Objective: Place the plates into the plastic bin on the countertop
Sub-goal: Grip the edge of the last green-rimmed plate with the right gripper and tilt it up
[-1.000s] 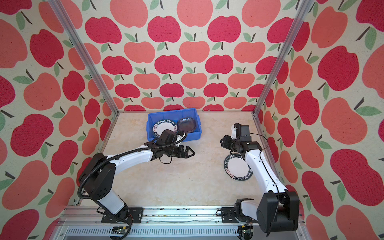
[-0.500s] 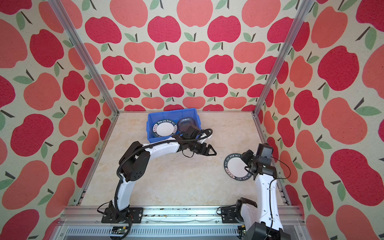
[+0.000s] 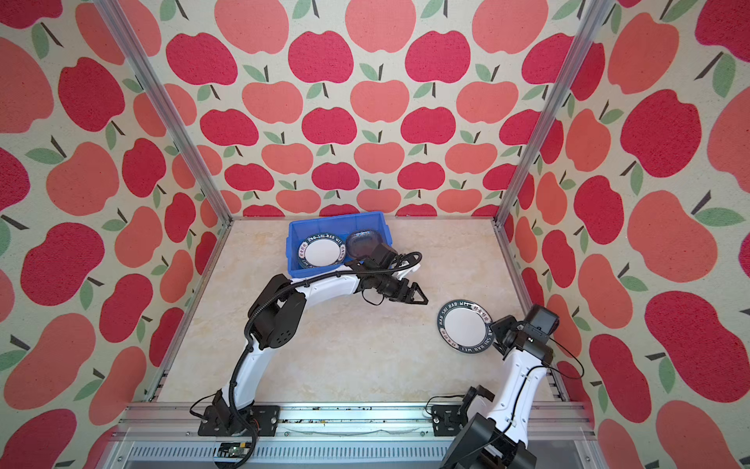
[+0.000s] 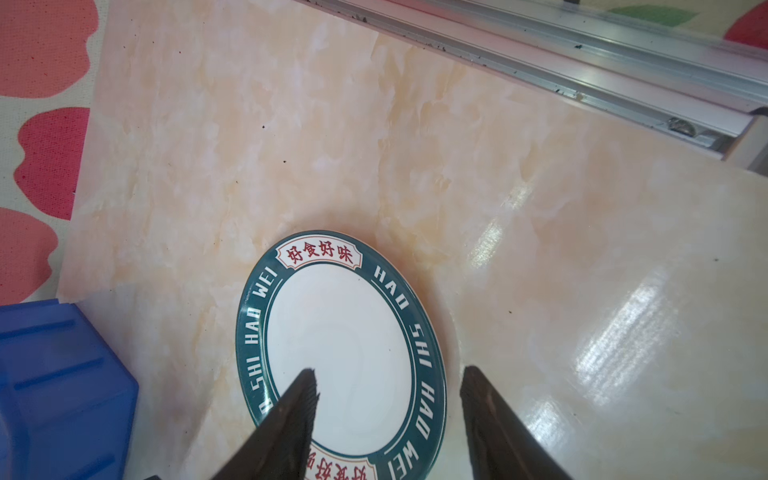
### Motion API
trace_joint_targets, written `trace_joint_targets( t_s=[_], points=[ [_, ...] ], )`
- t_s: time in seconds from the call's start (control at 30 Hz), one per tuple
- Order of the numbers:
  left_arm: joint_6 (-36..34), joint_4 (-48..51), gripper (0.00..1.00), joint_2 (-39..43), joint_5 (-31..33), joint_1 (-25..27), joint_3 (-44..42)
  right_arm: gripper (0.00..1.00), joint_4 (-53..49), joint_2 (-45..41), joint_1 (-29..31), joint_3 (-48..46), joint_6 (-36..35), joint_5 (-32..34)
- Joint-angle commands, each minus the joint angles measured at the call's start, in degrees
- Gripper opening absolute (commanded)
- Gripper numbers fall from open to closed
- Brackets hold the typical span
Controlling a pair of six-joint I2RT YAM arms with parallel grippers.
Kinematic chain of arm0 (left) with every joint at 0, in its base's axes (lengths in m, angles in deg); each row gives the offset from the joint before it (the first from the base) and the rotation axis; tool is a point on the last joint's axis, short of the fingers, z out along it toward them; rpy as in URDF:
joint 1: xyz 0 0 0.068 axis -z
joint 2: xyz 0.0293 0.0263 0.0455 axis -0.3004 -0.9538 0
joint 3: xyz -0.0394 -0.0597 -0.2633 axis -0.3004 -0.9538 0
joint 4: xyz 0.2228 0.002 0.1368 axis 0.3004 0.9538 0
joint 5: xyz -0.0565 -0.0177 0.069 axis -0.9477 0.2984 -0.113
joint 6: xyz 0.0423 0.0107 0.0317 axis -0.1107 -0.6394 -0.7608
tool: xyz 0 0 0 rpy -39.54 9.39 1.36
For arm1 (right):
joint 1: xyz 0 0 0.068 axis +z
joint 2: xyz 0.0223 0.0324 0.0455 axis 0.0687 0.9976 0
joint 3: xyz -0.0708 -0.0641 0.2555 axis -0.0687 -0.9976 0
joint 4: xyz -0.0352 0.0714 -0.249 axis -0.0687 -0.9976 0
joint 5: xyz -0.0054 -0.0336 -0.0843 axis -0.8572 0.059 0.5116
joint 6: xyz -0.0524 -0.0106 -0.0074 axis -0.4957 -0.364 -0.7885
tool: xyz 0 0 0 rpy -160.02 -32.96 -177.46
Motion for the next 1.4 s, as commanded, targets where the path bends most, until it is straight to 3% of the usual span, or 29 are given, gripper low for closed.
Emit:
trace_joint_targets(
  t_s=[0.0, 0.2, 1.03, 1.2, 1.37],
  points=[
    [-1.2, -0.5, 0.85, -0.4, -2.3, -1.3, -0.6, 0.76, 0.7, 1.6, -0.4, -1.2, -1.1, 0.7],
    [-1.7, -1.1, 0.85, -0.7, -3.6, -2.8, -0.2, 0.76, 3.8, 5.3, -1.1, -2.6, -2.5, -0.4],
    [-2.3, 0.1, 0.85, -5.6, -6.1, -5.0, 5.5, 0.69, 23.1, 21.8, 0.7, -5.6, -2.6, -22.6],
    [-2.3, 1.0, 0.84, -7.2, -6.6, -5.1, 7.8, 0.59, 25.1, 27.7, 2.5, -5.1, -2.6, -26.2],
    [-2.6, 3.2, 0.84, -9.2, -6.7, -5.5, 10.5, 0.46, 34.6, 31.7, 2.7, -8.5, 1.6, -30.2]
  ],
)
